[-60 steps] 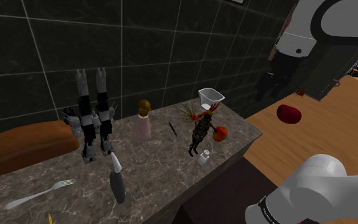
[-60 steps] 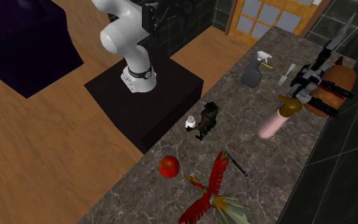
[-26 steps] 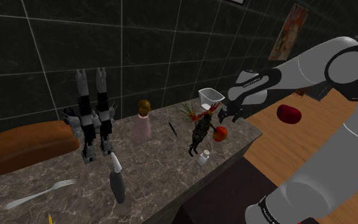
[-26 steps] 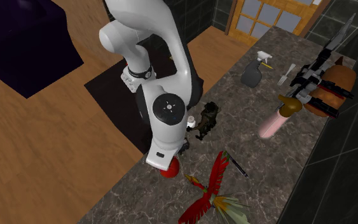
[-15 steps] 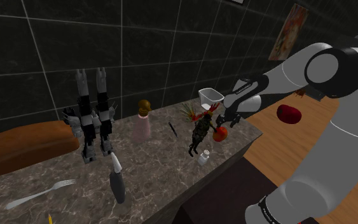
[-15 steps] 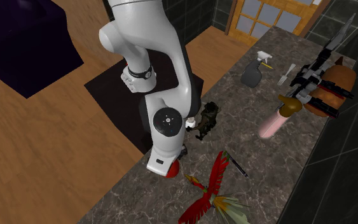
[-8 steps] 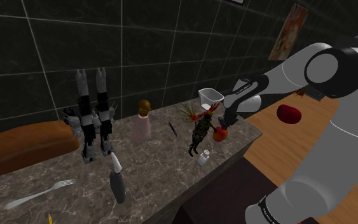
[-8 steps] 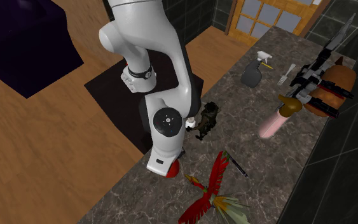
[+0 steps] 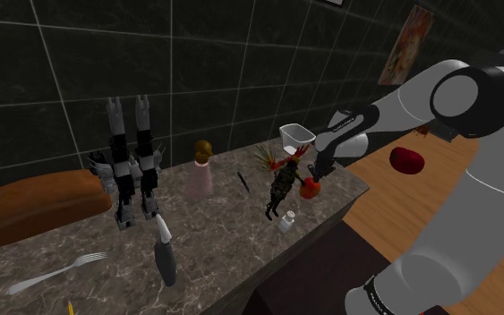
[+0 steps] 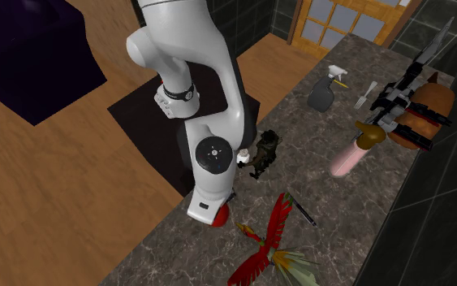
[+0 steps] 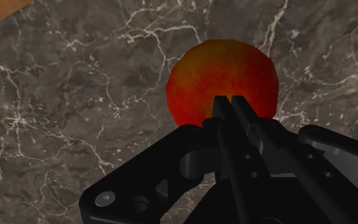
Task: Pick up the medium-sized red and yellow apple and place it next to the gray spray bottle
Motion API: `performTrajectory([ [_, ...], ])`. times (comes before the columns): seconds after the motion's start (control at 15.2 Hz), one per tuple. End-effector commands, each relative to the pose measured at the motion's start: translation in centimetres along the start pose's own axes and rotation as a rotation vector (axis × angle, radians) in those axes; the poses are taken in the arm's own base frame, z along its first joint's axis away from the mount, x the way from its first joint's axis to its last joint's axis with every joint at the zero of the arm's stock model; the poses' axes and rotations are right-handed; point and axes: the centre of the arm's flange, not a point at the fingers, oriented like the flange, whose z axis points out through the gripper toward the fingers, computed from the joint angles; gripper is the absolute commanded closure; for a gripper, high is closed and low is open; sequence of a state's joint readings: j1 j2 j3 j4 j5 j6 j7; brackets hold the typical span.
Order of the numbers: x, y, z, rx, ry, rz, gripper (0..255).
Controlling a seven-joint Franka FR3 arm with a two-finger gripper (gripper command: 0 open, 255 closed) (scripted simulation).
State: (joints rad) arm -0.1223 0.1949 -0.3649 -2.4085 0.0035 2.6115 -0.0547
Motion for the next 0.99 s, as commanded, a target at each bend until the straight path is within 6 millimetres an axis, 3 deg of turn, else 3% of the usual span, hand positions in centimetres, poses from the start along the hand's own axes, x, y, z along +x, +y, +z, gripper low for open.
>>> performTrajectory([
  [0.0,0.1,0.1,-0.8,0.000,0.000,0.000,255],
  [0.92,0.2,0.6,-8.2,0.000,0.000,0.000,255],
])
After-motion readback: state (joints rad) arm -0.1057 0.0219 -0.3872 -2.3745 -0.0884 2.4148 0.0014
